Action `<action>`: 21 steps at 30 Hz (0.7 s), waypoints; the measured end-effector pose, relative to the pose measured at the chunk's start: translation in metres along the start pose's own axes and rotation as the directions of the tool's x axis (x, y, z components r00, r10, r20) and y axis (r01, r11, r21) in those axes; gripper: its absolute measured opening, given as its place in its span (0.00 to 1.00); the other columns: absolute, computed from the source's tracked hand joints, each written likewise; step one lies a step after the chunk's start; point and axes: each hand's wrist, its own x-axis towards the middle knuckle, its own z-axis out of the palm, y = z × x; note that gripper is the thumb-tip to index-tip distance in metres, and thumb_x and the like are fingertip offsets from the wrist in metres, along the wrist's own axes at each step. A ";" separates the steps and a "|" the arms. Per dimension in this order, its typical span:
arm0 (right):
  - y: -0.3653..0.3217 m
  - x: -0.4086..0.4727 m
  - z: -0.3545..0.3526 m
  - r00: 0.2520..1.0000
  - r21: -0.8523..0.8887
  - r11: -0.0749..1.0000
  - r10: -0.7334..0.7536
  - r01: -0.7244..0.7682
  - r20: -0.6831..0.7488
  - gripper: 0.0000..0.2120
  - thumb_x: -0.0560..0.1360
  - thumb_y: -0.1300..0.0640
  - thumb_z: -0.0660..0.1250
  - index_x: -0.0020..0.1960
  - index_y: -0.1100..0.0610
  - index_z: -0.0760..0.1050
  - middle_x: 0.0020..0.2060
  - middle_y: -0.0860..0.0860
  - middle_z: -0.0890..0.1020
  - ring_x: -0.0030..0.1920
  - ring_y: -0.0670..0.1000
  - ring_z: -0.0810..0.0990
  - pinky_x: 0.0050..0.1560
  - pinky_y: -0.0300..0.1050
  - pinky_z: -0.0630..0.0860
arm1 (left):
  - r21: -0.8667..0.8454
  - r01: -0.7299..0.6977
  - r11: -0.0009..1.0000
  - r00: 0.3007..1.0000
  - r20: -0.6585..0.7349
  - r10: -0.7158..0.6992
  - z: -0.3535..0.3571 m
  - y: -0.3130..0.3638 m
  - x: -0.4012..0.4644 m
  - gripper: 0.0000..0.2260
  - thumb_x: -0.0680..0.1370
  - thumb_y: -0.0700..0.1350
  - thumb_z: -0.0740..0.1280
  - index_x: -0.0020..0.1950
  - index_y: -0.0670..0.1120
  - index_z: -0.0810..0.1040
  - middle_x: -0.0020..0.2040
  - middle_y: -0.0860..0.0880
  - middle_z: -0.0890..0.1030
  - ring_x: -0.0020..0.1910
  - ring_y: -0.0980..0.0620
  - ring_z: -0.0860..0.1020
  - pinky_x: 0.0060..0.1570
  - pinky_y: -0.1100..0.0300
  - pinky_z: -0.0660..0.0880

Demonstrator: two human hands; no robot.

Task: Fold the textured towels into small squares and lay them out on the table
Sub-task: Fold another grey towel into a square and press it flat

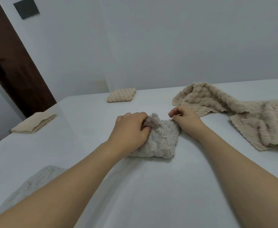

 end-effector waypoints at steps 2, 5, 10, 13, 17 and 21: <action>0.003 0.003 0.000 1.000 0.022 1.000 0.014 -0.014 -0.011 0.13 0.75 0.67 0.59 0.42 0.54 0.78 0.40 0.51 0.82 0.39 0.45 0.80 0.44 0.42 0.74 | -0.032 -0.003 0.999 0.999 0.040 0.005 0.005 0.004 0.025 0.01 0.78 0.49 0.64 0.47 0.53 0.73 0.41 0.57 0.75 0.48 0.49 0.71 0.55 0.53 0.63; 0.004 0.010 -0.003 0.990 0.319 0.946 0.095 -0.057 -0.106 0.10 0.76 0.64 0.58 0.44 0.59 0.78 0.38 0.54 0.81 0.35 0.47 0.79 0.40 0.45 0.74 | 0.065 -0.040 0.997 0.996 0.079 0.035 0.023 0.010 0.049 0.09 0.77 0.54 0.65 0.55 0.54 0.76 0.51 0.54 0.76 0.58 0.48 0.71 0.60 0.51 0.59; -0.001 0.008 -0.002 0.991 0.358 0.928 0.125 -0.103 -0.038 0.14 0.77 0.50 0.63 0.44 0.60 0.79 0.34 0.55 0.81 0.33 0.50 0.74 0.37 0.45 0.69 | 0.217 0.292 0.932 0.954 0.010 -0.301 0.047 -0.002 0.051 0.38 0.70 0.73 0.61 0.70 0.49 0.68 0.66 0.47 0.70 0.67 0.43 0.66 0.64 0.47 0.63; 0.000 0.003 0.000 0.999 0.137 0.990 0.017 -0.022 0.037 0.13 0.74 0.46 0.68 0.43 0.55 0.80 0.36 0.52 0.82 0.35 0.47 0.76 0.39 0.44 0.71 | 0.129 0.527 0.840 0.833 0.117 -0.541 0.055 -0.013 0.044 0.41 0.70 0.76 0.56 0.68 0.45 0.70 0.67 0.44 0.71 0.66 0.41 0.68 0.62 0.45 0.66; 0.003 0.003 0.005 0.986 -0.124 0.991 -0.032 0.052 0.162 0.12 0.70 0.43 0.71 0.40 0.52 0.80 0.35 0.46 0.83 0.38 0.47 0.79 0.43 0.47 0.76 | -0.132 0.569 0.812 0.817 -0.023 -0.576 0.068 -0.016 0.027 0.23 0.74 0.62 0.54 0.51 0.46 0.77 0.52 0.47 0.79 0.53 0.43 0.73 0.58 0.46 0.70; 0.001 0.003 0.005 0.987 -0.239 0.966 -0.066 0.100 0.148 0.19 0.73 0.41 0.68 0.38 0.57 0.76 0.32 0.48 0.77 0.34 0.48 0.74 0.40 0.48 0.70 | -0.281 0.537 0.795 0.818 -0.057 -0.572 0.066 -0.020 0.017 0.12 0.74 0.55 0.55 0.40 0.49 0.72 0.42 0.52 0.78 0.45 0.46 0.75 0.54 0.47 0.72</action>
